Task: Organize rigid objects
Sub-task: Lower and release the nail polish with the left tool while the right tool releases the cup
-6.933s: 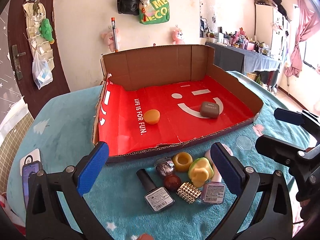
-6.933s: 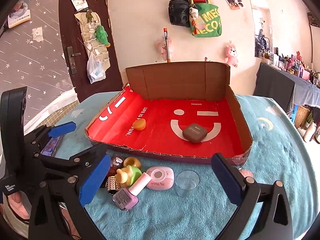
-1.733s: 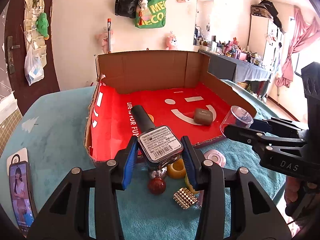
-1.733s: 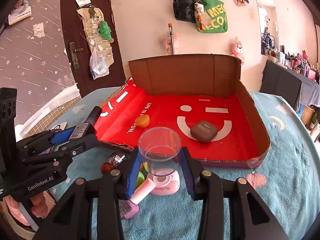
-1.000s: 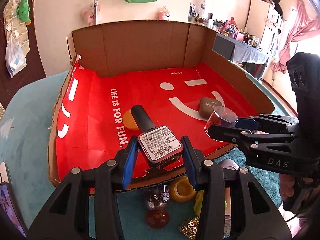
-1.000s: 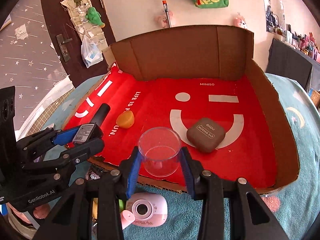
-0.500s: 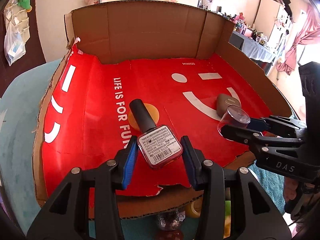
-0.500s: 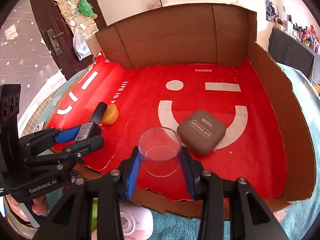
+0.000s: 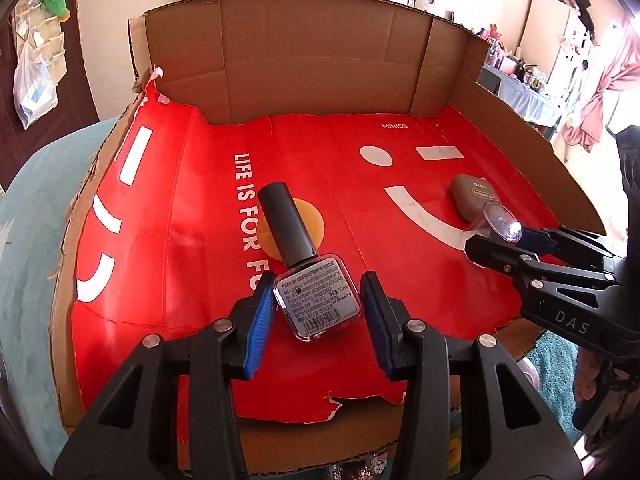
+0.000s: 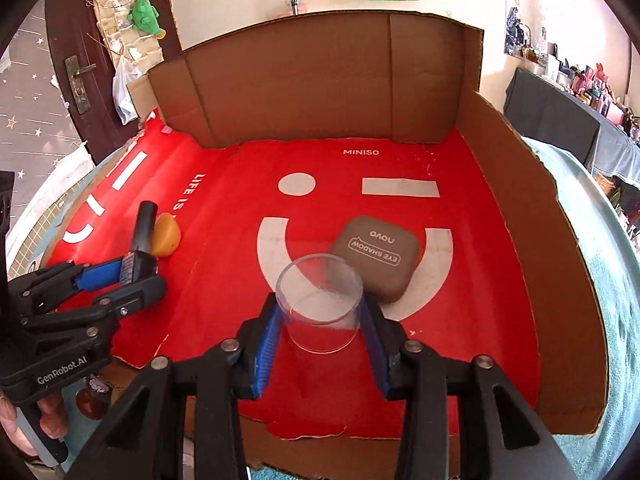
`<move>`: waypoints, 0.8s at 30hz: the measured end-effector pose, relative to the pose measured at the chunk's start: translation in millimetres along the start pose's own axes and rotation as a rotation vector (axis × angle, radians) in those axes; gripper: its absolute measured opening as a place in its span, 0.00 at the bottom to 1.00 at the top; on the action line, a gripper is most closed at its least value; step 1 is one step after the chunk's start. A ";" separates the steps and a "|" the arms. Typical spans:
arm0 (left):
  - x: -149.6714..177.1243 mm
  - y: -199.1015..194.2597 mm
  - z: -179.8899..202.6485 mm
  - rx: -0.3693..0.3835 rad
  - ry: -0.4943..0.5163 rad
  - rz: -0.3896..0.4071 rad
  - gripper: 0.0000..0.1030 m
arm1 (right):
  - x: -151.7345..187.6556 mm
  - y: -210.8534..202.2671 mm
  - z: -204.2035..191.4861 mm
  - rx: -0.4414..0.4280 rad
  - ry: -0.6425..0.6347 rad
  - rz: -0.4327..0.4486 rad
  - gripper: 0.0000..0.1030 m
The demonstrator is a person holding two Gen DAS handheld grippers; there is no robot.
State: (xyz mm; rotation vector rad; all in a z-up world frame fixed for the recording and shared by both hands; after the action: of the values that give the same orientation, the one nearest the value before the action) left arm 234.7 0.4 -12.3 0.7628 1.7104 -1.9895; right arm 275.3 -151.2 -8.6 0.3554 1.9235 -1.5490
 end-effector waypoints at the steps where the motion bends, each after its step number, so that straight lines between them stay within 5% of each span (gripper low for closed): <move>1: 0.1 0.2 0.2 -0.001 0.001 0.000 0.39 | -0.1 -0.2 0.0 0.002 -0.003 0.001 0.41; 24: 1.0 5.0 1.9 -0.011 0.010 -0.011 0.39 | -0.5 -0.1 -0.1 -0.002 0.002 0.005 0.41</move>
State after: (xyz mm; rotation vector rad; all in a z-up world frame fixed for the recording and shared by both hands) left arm 236.8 -2.3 -16.6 0.7621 1.7336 -1.9853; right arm 275.6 -151.1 -8.2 0.3612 1.9242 -1.5435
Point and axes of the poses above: each gripper's, at about its wrist camera, not at the fingertips, and y roughly the way its jaws point, z to its right, x to its underside, the point moved 5 cm from there along y, roughly the way its jaws point
